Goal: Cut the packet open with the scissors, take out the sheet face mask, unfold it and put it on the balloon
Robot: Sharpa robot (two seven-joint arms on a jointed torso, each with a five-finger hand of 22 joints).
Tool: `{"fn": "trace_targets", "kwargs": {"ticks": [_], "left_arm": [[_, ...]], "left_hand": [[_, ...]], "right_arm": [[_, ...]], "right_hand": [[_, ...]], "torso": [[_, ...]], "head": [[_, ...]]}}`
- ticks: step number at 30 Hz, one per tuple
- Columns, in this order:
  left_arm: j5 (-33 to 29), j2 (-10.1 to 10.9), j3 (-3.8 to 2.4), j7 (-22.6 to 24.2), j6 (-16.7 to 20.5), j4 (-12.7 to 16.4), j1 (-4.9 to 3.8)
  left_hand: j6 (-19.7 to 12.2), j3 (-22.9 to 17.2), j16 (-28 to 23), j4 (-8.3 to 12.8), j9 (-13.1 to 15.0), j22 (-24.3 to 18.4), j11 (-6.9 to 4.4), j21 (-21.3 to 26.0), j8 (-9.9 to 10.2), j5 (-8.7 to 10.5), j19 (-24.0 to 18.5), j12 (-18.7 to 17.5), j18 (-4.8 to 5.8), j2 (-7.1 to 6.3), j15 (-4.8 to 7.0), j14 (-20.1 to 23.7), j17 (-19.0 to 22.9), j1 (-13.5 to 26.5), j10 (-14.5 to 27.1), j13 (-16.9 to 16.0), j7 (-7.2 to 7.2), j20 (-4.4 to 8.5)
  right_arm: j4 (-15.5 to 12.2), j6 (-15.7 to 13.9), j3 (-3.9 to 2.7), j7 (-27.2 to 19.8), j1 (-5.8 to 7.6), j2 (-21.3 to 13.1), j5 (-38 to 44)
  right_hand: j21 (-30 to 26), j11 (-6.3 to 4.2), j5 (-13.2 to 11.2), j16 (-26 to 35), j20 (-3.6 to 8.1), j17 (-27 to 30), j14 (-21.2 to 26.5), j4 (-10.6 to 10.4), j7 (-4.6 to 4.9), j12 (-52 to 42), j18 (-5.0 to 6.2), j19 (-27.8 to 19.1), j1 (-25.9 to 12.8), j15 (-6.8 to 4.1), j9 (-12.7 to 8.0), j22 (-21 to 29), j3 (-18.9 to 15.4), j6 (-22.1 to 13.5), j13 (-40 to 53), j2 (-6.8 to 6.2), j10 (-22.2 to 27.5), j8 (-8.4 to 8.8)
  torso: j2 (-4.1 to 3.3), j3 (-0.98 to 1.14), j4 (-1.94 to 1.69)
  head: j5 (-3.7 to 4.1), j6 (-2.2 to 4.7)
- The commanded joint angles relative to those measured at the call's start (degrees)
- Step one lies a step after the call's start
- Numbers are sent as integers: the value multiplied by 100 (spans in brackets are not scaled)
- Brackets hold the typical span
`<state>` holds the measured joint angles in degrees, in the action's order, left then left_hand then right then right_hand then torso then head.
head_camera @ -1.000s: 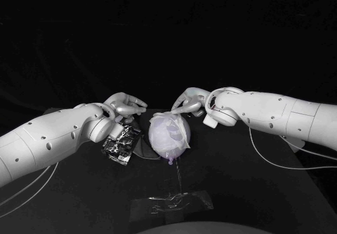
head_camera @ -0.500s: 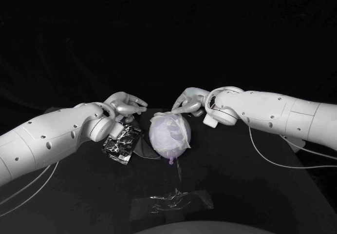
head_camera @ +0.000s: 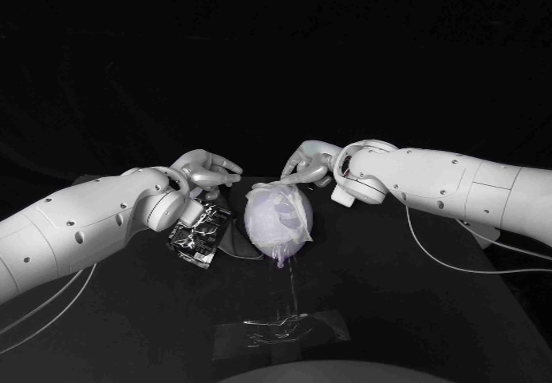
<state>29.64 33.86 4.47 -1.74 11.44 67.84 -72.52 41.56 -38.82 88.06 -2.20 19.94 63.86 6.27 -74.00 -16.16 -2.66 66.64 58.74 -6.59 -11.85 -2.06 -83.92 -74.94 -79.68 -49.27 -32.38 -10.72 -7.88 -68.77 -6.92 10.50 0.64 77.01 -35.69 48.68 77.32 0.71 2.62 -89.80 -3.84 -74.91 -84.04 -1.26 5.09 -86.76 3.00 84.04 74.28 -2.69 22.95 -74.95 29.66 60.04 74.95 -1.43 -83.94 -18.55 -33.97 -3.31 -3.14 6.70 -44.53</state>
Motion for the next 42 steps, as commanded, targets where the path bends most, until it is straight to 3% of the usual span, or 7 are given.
{"fn": "trace_targets", "kwargs": {"ticks": [1,11,30,42], "left_arm": [[-51,-3,-7,68,-15,22,-10],[-52,12,-7,64,-42,38,-10],[-56,34,-6,60,-77,89,-10],[-57,47,-5,57,-100,106,-10]], "left_hand": [[30,-38,21,4,-6,5,-4,-18,22,-12,13,-7,11,70,-47,-76,-261,-6,-42,6,-24,-14],[30,-38,21,4,-6,5,-4,-18,22,-12,13,-7,11,70,-47,-76,-261,-6,-42,6,-24,-14],[36,-43,21,6,-15,8,-2,-22,28,-12,16,-6,12,75,-48,-75,-258,-6,-40,13,-26,-15],[36,-43,21,6,-15,8,-2,-22,28,-12,16,-6,12,75,-48,-75,-258,-6,-40,13,-26,-15]], "right_arm": [[-17,-386,4,-65,-8,3,185],[40,-835,4,-52,-8,45,156],[204,-476,4,530,-21,145,453],[298,-468,4,991,-38,186,833]], "right_hand": [[39,-38,17,-20,61,-1509,-596,6,-65,-36,-62,163,11,-49,150,-1195,33,85,1318,55,-448,-87],[63,-46,16,-20,74,-1509,-596,-10,-71,-59,-67,173,-30,-56,174,-1201,52,83,1333,65,-462,-121],[-8,-48,21,-20,81,-1509,-596,-10,-68,34,-55,149,-56,-57,187,-1182,80,33,1273,62,-412,-129],[-34,-42,36,-20,81,-1509,-596,8,-59,76,-51,140,-71,-49,203,-1175,134,-21,1247,61,-390,-145]], "torso": [[-1,0,-2],[-1,2,0],[-1,-3,0],[-3,4,-1]], "head": [[5,7],[5,39],[3,25],[4,29]]}}
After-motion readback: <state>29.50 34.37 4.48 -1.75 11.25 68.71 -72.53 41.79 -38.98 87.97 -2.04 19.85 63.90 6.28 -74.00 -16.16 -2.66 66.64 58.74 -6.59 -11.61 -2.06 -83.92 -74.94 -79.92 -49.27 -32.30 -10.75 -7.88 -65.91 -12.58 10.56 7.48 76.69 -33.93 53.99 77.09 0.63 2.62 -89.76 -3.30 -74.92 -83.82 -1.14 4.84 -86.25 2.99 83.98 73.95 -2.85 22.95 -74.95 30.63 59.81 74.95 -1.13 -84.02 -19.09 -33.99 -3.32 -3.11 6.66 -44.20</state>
